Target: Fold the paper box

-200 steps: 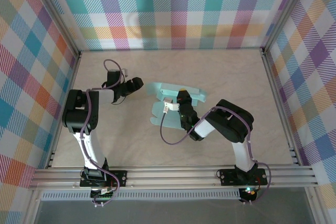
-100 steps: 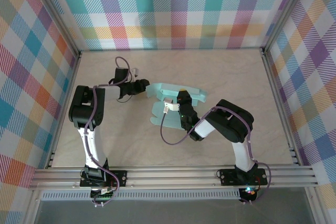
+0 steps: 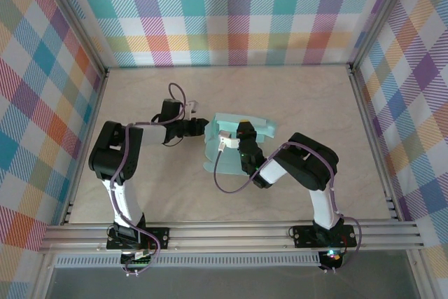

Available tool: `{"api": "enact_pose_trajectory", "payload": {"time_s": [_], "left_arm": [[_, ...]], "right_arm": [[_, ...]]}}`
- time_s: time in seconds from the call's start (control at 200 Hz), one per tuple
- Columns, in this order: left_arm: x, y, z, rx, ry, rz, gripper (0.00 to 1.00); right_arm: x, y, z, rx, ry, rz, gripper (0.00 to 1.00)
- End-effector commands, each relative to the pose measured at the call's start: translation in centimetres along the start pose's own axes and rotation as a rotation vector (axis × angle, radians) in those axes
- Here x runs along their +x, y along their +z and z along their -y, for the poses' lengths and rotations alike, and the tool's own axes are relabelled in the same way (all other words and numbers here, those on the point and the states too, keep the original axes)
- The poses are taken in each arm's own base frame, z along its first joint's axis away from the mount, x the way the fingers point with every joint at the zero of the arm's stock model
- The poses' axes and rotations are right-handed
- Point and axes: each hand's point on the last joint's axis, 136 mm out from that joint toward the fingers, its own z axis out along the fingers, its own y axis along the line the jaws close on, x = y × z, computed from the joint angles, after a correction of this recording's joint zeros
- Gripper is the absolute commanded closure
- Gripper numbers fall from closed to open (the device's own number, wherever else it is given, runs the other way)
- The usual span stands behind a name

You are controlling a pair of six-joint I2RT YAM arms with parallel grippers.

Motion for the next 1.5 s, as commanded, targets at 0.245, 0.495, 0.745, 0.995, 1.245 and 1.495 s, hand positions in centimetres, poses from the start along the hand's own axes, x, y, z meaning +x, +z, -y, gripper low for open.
{"api": "enact_pose_trajectory", "payload": {"time_s": [0.245, 0.495, 0.745, 0.995, 1.245, 1.495], "left_arm": [[-1.3, -0.5, 1.6, 0.009, 0.014, 0.024, 0.62], [-1.6, -0.1, 1.4, 0.011, -0.036, -0.033, 0.60], [-2.7, 0.6, 0.1, 0.012, -0.126, -0.098, 0.57], [-3.8, -0.5, -2.0, -0.019, -0.175, -0.079, 0.56], [-4.1, -0.3, -1.4, 0.043, -0.184, -0.087, 0.55], [-2.6, 0.3, 0.3, 0.104, -0.172, -0.135, 0.58]], "right_arm": [[-0.3, 0.1, -1.9, -0.064, 0.022, -0.011, 1.00], [-0.2, -0.1, -2.8, -0.215, 0.078, -0.020, 1.00], [0.1, -0.1, -2.2, -0.241, 0.094, -0.021, 1.00], [0.8, -0.3, -2.7, -0.416, 0.161, -0.055, 1.00], [0.6, 0.2, -3.0, -0.429, 0.123, -0.032, 1.00], [0.6, 0.5, -3.7, -0.427, 0.113, -0.039, 1.00]]}}
